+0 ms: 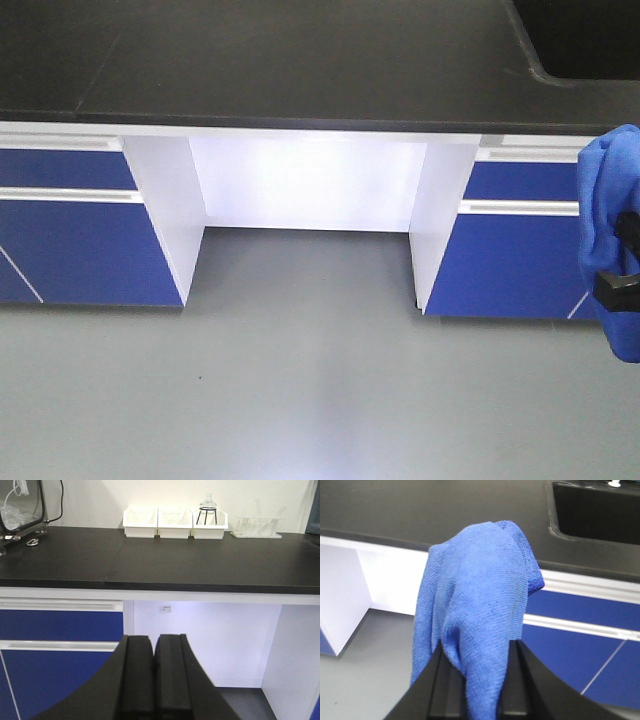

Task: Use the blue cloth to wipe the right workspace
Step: 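Hold the cloth in the right gripper while the base backs away, then hold the cloth raised while the base turns and drives to the other bench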

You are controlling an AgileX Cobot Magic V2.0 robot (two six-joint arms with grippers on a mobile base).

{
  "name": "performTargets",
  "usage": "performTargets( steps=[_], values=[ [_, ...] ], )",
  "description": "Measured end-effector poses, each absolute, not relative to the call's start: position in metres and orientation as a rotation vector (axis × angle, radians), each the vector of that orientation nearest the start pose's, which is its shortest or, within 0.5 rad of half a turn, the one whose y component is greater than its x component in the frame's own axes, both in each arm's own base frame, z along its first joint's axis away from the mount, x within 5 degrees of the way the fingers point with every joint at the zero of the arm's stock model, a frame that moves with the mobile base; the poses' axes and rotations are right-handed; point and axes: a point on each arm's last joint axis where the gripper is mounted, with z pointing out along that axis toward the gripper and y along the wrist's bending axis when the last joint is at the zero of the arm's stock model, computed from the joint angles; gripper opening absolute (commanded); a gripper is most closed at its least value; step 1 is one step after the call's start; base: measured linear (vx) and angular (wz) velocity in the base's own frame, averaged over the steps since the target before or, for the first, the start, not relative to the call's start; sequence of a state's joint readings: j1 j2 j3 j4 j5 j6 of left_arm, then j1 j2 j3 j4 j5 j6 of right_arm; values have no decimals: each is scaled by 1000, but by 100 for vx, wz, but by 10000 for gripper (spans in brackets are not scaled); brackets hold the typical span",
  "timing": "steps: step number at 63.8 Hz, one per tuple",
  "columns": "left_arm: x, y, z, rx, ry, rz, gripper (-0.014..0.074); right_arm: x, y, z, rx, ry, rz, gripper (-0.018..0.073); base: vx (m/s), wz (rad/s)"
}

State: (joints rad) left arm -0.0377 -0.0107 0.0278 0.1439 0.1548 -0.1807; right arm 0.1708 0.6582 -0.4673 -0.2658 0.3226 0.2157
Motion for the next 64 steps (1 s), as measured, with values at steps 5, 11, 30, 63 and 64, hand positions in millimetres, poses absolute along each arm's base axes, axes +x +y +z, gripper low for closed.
performTargets(
  steps=[5, 11, 30, 63, 64],
  values=[
    [56, 0, 190, -17, 1654, -40, -6, 134, 15, 286, -152, 1979, 4, -4, -33, -1],
    [56, 0, 190, -17, 1654, -40, -6, 134, 15, 285, -152, 1980, 4, -4, -32, 0],
    [56, 0, 190, -17, 1654, -40, -6, 134, 15, 285, -152, 1980, 4, -4, -30, 0],
    [56, 0, 190, -17, 1654, -40, -6, 134, 15, 285, -152, 1980, 4, -4, -22, -33],
    [56, 0, 190, -17, 1654, -40, -6, 134, 15, 285, -152, 1980, 4, -4, -15, -59]
  ],
)
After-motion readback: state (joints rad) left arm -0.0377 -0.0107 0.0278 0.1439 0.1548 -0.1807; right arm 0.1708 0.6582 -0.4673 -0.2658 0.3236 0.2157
